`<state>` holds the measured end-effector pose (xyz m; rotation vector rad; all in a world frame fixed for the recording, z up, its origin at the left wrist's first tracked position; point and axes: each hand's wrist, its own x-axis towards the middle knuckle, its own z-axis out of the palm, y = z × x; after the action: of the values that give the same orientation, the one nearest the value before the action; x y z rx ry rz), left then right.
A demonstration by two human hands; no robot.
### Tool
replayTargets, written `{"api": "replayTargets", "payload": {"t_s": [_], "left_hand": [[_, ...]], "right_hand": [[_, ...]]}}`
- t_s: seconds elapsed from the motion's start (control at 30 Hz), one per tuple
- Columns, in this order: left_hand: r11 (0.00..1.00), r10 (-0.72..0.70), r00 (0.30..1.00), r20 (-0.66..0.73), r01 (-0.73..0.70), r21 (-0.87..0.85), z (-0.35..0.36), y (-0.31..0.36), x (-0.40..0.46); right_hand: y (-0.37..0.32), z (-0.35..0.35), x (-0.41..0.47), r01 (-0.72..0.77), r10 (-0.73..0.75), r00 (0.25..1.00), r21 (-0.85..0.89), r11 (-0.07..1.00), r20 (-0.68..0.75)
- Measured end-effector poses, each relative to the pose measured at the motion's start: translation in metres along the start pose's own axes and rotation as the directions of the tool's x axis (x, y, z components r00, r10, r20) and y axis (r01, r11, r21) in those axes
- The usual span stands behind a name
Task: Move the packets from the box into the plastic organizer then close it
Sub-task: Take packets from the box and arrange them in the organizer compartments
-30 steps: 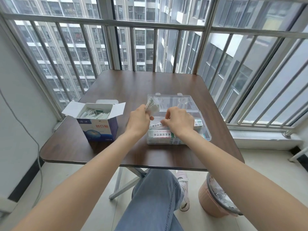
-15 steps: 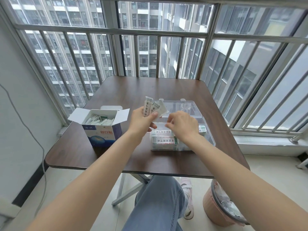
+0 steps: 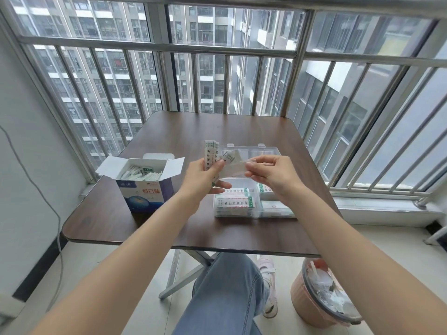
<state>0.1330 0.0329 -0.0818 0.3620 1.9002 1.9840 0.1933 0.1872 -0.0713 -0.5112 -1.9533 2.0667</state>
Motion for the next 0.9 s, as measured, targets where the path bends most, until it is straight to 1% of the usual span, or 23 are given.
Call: {"api": "replayTargets", "payload": {"t_s": [0.07,0.13,0.17,0.23,0.3,0.4,0.5,0.7,0.73,0.8,0.9], "left_hand": [[0.999,0.035,0.998,-0.046,-0.033,0.043,0.0,-0.003,0.001],[0.987,0.099,0.985,-0.14,-0.08,0.139,-0.001,-0.006,0.004],[0.976,0.132,0.974,-0.185,-0.095,0.194,-0.002,-0.008,0.006],[0.959,0.186,0.954,-0.233,-0.124,0.256,-0.002,-0.009,0.008],[0.949,0.225,0.941,-0.251,-0.152,0.277,-0.001,-0.008,0.01],[0.941,0.25,0.931,-0.265,-0.169,0.294,0.001,-0.007,0.011],[0.947,0.232,0.937,-0.263,-0.155,0.281,0.0,-0.008,0.012],[0.972,0.17,0.962,-0.213,-0.129,0.195,-0.001,-0.01,0.012],[0.978,0.154,0.967,-0.203,-0.12,0.172,-0.001,-0.011,0.011],[0.987,0.123,0.973,-0.195,-0.099,0.127,-0.001,-0.012,0.011],[0.993,0.097,0.977,-0.188,-0.082,0.086,-0.001,-0.013,0.012]], "right_hand": [[0.001,0.0,0.001,-0.007,0.008,1.0,0.067,0.998,-0.017],[0.001,-0.003,0.005,-0.015,0.023,0.998,0.139,0.99,-0.056],[0.002,-0.005,0.007,-0.016,0.025,0.997,0.125,0.992,-0.07],[0.008,-0.007,0.011,-0.001,-0.001,0.999,-0.037,0.999,-0.054],[0.015,-0.004,0.015,0.023,-0.027,1.0,-0.253,0.967,-0.016],[0.022,0.003,0.022,0.089,-0.079,0.996,-0.549,0.831,0.042],[0.025,0.011,0.025,0.149,-0.102,0.989,-0.724,0.674,0.109],[0.026,0.021,0.022,0.33,-0.148,0.944,-0.86,0.389,0.295],[0.026,0.021,0.022,0.343,-0.148,0.939,-0.868,0.358,0.31],[0.026,0.021,0.022,0.356,-0.147,0.934,-0.872,0.336,0.325],[0.026,0.022,0.019,0.339,-0.121,0.941,-0.857,0.387,0.317]]}}
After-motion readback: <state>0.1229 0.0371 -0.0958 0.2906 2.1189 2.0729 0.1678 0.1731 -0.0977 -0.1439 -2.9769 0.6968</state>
